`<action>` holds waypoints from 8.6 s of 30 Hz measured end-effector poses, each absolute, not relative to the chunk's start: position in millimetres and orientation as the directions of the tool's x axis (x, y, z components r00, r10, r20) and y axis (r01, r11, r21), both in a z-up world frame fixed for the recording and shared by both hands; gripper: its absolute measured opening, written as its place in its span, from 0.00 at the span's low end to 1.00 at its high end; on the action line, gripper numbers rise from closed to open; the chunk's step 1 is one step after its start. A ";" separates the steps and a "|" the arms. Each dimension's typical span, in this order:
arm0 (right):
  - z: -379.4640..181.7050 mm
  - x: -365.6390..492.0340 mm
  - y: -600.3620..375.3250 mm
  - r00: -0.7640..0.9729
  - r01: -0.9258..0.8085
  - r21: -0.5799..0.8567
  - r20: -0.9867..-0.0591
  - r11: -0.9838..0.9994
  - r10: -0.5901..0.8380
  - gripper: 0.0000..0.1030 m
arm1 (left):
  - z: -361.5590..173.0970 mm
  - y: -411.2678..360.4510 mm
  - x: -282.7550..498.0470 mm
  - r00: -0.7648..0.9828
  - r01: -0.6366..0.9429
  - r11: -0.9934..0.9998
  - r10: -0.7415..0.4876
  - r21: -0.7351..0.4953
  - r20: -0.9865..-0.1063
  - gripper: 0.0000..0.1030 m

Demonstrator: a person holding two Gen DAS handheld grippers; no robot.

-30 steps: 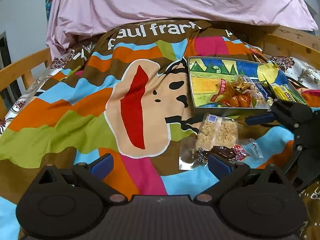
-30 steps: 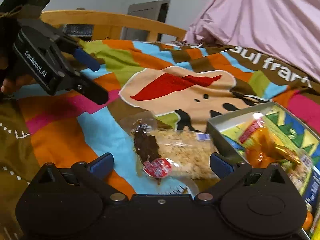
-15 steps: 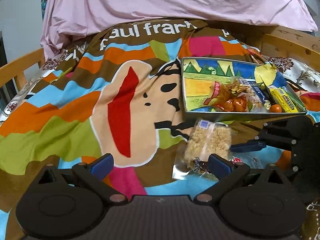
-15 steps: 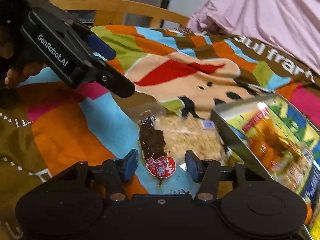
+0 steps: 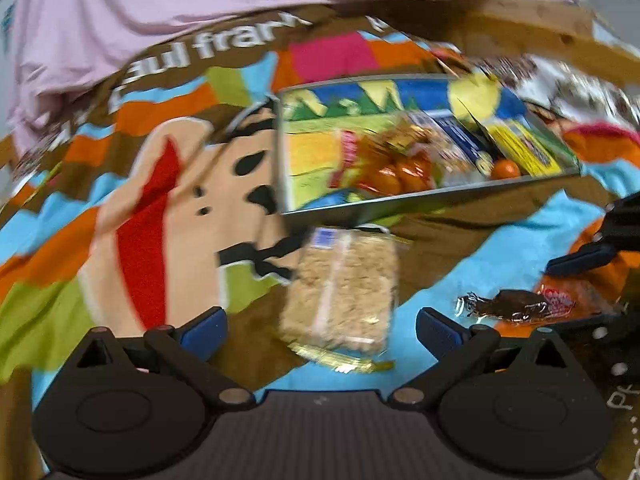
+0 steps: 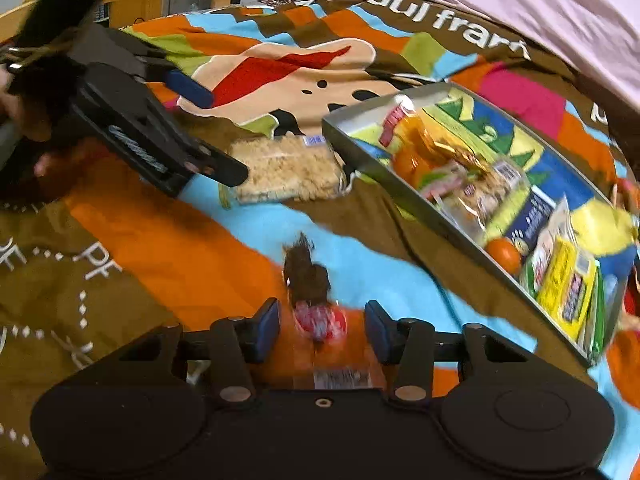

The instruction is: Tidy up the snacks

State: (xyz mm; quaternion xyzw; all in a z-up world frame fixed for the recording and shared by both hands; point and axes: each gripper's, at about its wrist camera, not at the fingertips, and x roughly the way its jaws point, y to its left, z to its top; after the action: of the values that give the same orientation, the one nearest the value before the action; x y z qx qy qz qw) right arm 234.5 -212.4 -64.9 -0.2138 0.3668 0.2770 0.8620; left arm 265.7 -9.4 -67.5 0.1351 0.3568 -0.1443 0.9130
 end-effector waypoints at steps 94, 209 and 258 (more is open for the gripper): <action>-57.0 382.5 -358.5 0.900 0.012 0.034 -0.435 0.999 0.004 0.48 | -38.7 -217.1 452.7 0.700 0.208 0.971 -0.066 0.115 -0.711 0.74; 37.1 131.0 -284.9 0.981 -0.095 0.004 -0.171 0.996 0.094 0.99 | 23.6 -47.8 160.8 0.941 0.079 0.991 -0.109 -0.105 -0.320 1.00; -19.4 110.3 -239.0 0.905 -0.137 -0.013 -0.409 0.991 0.119 0.99 | -41.7 0.6 108.0 0.922 0.051 0.992 -0.091 -0.117 -0.375 1.00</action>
State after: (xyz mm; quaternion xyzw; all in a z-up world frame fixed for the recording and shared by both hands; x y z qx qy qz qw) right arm 110.3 -239.0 -19.4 -0.0207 0.2083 0.0656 0.9756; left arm 108.0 0.6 -41.7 -0.0525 0.1935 -0.0363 0.9790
